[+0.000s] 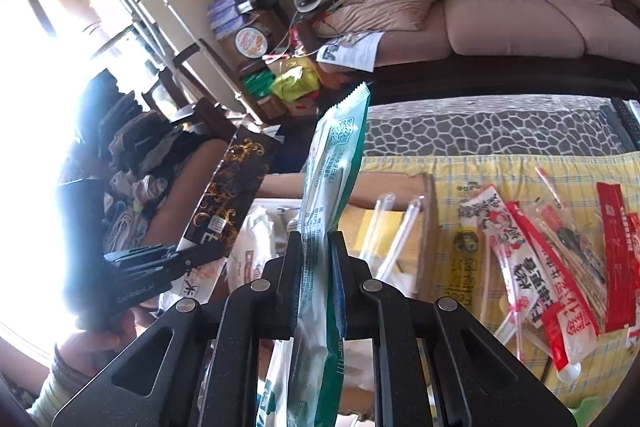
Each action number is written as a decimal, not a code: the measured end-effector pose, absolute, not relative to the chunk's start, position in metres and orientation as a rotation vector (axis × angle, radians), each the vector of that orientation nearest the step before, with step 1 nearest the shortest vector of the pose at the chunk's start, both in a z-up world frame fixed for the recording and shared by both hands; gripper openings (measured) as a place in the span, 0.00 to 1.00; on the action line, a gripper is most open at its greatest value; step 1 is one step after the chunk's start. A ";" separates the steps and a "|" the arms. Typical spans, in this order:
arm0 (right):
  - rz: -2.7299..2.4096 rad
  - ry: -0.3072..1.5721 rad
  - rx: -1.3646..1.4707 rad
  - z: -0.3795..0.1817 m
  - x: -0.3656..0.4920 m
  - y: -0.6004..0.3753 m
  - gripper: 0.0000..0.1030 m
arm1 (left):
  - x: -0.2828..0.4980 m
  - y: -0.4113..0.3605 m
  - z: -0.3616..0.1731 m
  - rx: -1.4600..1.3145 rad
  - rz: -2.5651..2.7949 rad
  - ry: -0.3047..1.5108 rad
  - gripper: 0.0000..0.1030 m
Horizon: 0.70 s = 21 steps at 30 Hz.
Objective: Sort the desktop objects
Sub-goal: 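Carry the black-gold stick and green chopstick pack over the cardboard box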
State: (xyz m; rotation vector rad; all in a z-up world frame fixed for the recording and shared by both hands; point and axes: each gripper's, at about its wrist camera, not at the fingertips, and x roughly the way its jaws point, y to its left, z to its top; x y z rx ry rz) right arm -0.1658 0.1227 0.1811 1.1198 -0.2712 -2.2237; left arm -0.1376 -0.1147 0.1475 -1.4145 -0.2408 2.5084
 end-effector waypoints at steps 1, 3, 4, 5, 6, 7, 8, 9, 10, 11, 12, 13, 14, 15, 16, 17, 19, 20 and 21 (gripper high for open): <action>-2.214 -0.235 1.124 0.180 -0.165 0.111 0.12 | -0.138 -0.123 0.143 -1.432 2.504 -0.219 0.05; -2.209 -0.133 1.130 0.180 -0.166 0.087 0.12 | -0.136 -0.140 0.137 -1.452 2.510 -0.211 0.05; -2.214 -0.077 1.135 0.180 -0.167 0.077 0.12 | -0.135 -0.149 0.135 -1.454 2.518 -0.239 0.05; -2.218 -0.041 1.142 0.180 -0.168 0.068 0.12 | -0.135 -0.157 0.133 -1.453 2.517 -0.277 0.05; -2.216 -0.031 1.148 0.177 -0.169 0.064 0.12 | -0.133 -0.163 0.129 -1.453 2.516 -0.307 0.05; -2.209 -0.038 1.151 0.175 -0.171 0.059 0.12 | -0.133 -0.167 0.127 -1.452 2.514 -0.322 0.05; -2.197 -0.046 1.149 0.174 -0.173 0.055 0.12 | -0.132 -0.170 0.125 -1.447 2.508 -0.329 0.05; -2.185 -0.041 1.144 0.173 -0.175 0.050 0.12 | -0.131 -0.172 0.124 -1.443 2.500 -0.333 0.05; -2.177 -0.017 1.136 0.172 -0.176 0.044 0.12 | -0.130 -0.174 0.123 -1.439 2.497 -0.335 0.05; -2.166 0.021 1.129 0.171 -0.176 0.036 0.12 | -0.129 -0.177 0.122 -1.434 2.498 -0.338 0.05; -2.155 0.073 1.126 0.170 -0.176 0.028 0.12 | -0.128 -0.180 0.123 -1.428 2.499 -0.344 0.05; -2.144 0.138 1.122 0.168 -0.175 0.019 0.12 | -0.127 -0.183 0.125 -1.423 2.500 -0.355 0.05; -2.132 0.202 1.112 0.167 -0.174 0.012 0.12 | -0.127 -0.188 0.126 -1.416 2.503 -0.363 0.05; -2.119 0.272 1.102 0.165 -0.173 0.005 0.12 | -0.126 -0.192 0.128 -1.410 2.509 -0.367 0.05; -2.108 0.336 1.093 0.164 -0.172 0.000 0.12 | -0.125 -0.196 0.129 -1.405 2.513 -0.370 0.05; -2.104 0.392 1.087 0.162 -0.172 -0.005 0.12 | -0.125 -0.200 0.131 -1.399 2.516 -0.374 0.05; -2.087 0.460 1.080 0.158 -0.175 -0.010 0.12 | -0.125 -0.206 0.134 -1.396 2.523 -0.381 0.05; -2.075 0.503 1.071 0.156 -0.176 -0.015 0.12 | -0.125 -0.209 0.136 -1.392 2.528 -0.384 0.05; -2.075 0.565 1.052 0.155 -0.176 -0.019 0.12 | -0.125 -0.211 0.137 -1.388 2.531 -0.387 0.05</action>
